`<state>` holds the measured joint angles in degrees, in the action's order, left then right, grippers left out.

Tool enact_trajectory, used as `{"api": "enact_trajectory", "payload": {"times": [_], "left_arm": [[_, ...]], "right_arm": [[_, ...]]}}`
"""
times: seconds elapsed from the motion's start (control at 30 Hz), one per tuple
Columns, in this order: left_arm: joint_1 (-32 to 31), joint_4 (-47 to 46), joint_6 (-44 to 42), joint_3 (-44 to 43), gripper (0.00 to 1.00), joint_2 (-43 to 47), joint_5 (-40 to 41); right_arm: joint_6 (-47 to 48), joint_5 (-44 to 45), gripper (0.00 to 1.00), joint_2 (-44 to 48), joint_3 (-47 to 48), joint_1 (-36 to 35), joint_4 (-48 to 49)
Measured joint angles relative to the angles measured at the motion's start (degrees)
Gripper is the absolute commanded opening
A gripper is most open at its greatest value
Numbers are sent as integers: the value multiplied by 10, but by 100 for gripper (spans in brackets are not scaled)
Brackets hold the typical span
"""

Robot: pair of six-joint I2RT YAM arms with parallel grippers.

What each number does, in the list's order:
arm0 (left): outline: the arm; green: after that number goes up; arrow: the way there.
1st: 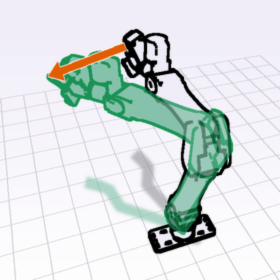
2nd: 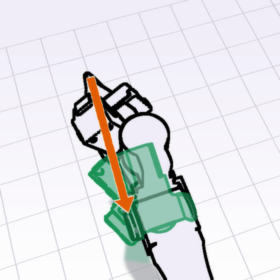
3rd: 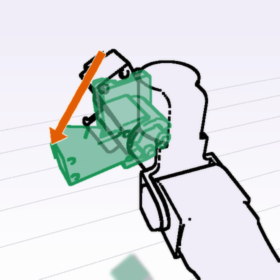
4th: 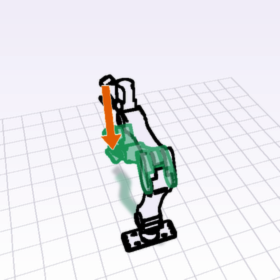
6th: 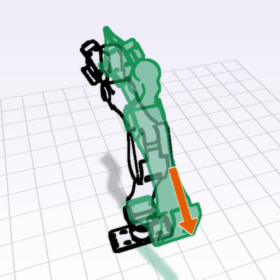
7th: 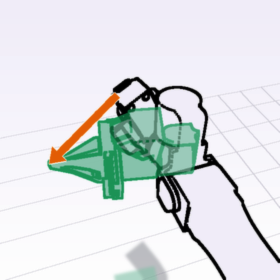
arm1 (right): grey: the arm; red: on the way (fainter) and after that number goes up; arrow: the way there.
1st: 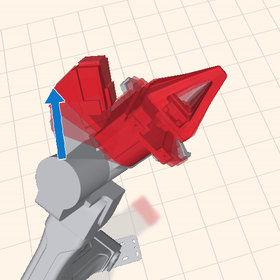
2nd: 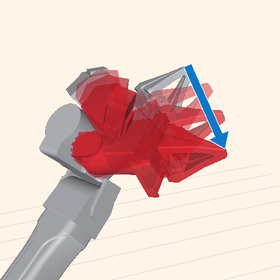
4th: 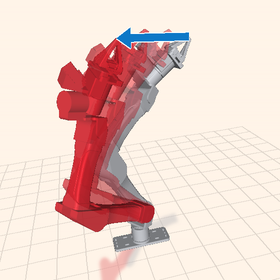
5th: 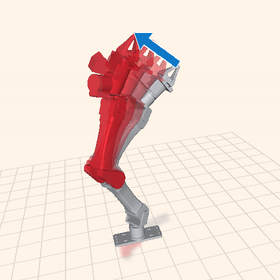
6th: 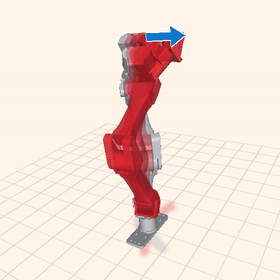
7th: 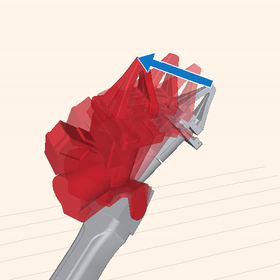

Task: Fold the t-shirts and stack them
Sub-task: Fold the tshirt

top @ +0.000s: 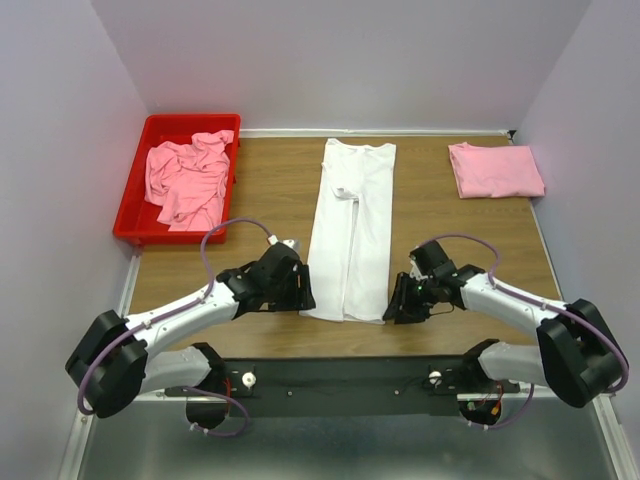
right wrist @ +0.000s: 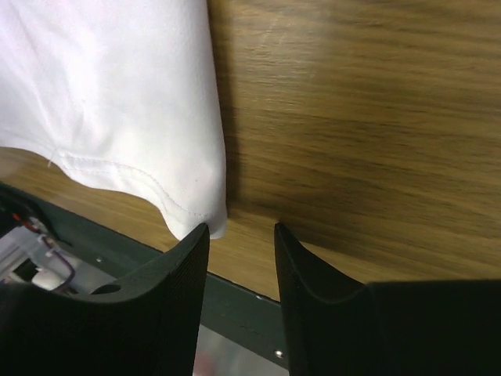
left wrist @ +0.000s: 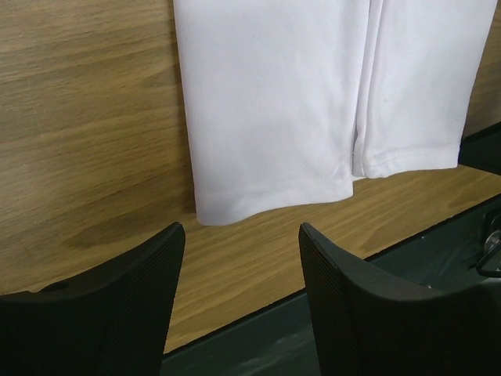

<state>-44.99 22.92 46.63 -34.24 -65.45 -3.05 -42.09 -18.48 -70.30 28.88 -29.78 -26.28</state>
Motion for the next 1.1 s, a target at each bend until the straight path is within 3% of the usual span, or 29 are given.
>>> {"api": "enact_trajectory", "payload": {"times": [0.37,0.53,0.67,0.73,1.1], "left_arm": [[-1,-4,2,14,68,-3,4],[-1,-5,2,14,68,-1,7],[-1,-5,2,14,68,2,9],[-1,-5,2,14,68,4,9],[-1,-6,2,18,68,11,9]], "right_arm": [[-50,-42,45,-21,-16,0,69],[-59,-36,47,16,-20,0,59],[-62,-33,61,32,-18,0,53],[-64,-31,63,32,-16,0,49],[-68,-21,54,-16,6,0,40]]}}
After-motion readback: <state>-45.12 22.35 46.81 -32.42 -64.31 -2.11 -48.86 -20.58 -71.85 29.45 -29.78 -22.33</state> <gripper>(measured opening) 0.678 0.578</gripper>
